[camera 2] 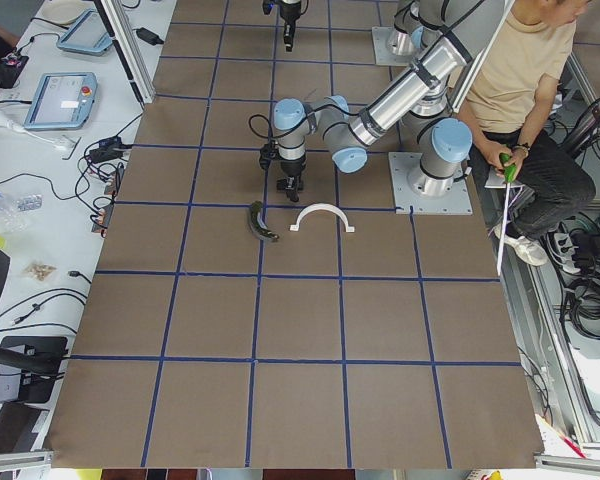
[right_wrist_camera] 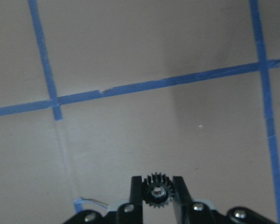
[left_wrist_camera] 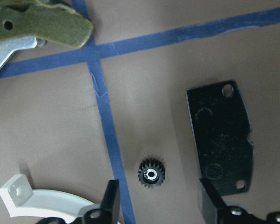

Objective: Place bearing gear from tray to pile

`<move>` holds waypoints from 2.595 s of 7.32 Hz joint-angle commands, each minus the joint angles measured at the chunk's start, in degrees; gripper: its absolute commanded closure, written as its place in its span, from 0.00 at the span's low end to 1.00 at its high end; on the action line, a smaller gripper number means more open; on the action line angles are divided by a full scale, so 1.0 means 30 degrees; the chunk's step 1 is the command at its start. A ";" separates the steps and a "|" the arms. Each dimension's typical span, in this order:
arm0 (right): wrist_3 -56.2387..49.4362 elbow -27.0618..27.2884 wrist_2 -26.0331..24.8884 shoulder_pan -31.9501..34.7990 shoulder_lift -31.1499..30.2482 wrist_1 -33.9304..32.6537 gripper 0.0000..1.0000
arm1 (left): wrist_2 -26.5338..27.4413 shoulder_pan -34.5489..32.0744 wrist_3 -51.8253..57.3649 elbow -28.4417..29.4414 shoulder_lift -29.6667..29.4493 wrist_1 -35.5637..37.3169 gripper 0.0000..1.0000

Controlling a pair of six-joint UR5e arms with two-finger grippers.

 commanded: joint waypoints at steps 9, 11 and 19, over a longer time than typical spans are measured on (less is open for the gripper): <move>-0.2156 -0.1973 0.0858 -0.0501 0.1269 0.0712 0.00 | -0.1565 -0.6296 -0.9795 0.6111 -0.0159 -0.7500 0.00; -0.5970 -0.3087 0.0858 -0.3202 -0.0812 0.4004 0.00 | -0.1596 -0.8723 -1.2133 0.6139 -0.0802 -0.6335 0.00; -0.9033 -0.7898 -0.1106 -0.4502 -0.2723 1.1426 0.00 | -0.2447 -1.4244 -1.8184 0.6872 -0.5170 -0.3017 0.00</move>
